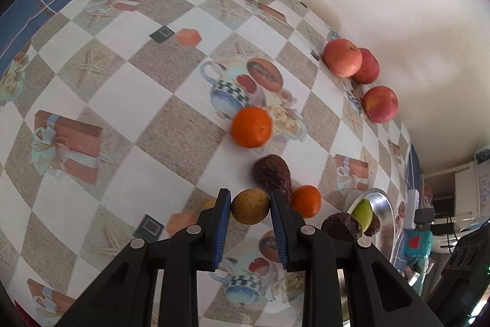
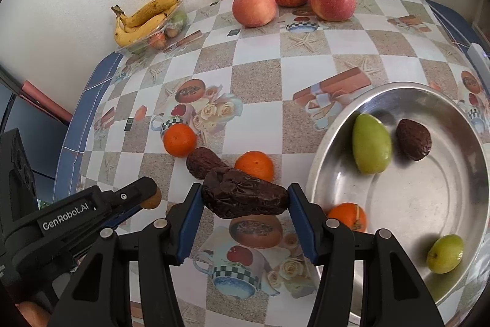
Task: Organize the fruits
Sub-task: 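Grasp the dried date with the right tool while the left tool grasps the small brown fruit, then carry both fruits over the steel bowl and open both tools to drop them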
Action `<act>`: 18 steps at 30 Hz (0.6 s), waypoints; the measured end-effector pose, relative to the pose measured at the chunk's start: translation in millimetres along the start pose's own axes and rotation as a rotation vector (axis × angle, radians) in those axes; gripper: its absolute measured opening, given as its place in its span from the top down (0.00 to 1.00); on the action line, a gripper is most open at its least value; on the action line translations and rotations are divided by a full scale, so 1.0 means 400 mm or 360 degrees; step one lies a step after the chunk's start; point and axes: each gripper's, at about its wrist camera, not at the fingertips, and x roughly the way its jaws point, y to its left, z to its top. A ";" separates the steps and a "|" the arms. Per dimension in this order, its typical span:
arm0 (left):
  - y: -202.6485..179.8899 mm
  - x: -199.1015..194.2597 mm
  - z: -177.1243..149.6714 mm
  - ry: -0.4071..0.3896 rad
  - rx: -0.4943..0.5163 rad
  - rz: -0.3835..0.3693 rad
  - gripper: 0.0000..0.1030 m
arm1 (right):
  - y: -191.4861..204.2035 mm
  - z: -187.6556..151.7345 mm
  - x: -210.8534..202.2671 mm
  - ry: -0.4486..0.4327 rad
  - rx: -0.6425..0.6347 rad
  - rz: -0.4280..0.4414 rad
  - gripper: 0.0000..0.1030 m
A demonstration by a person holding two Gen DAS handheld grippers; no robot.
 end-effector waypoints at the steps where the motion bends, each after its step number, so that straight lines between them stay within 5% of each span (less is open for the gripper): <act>1: -0.005 0.002 -0.004 0.0003 0.0007 -0.0002 0.72 | -0.003 0.000 -0.003 -0.0002 0.0002 0.0002 0.44; 12: -0.105 0.030 -0.072 0.0062 0.0144 -0.0050 0.72 | -0.066 -0.007 -0.042 -0.0040 0.0033 -0.0052 0.44; 18: -0.200 0.049 -0.136 0.0133 0.0343 -0.0106 0.72 | -0.147 -0.012 -0.078 -0.0075 0.0134 -0.0108 0.44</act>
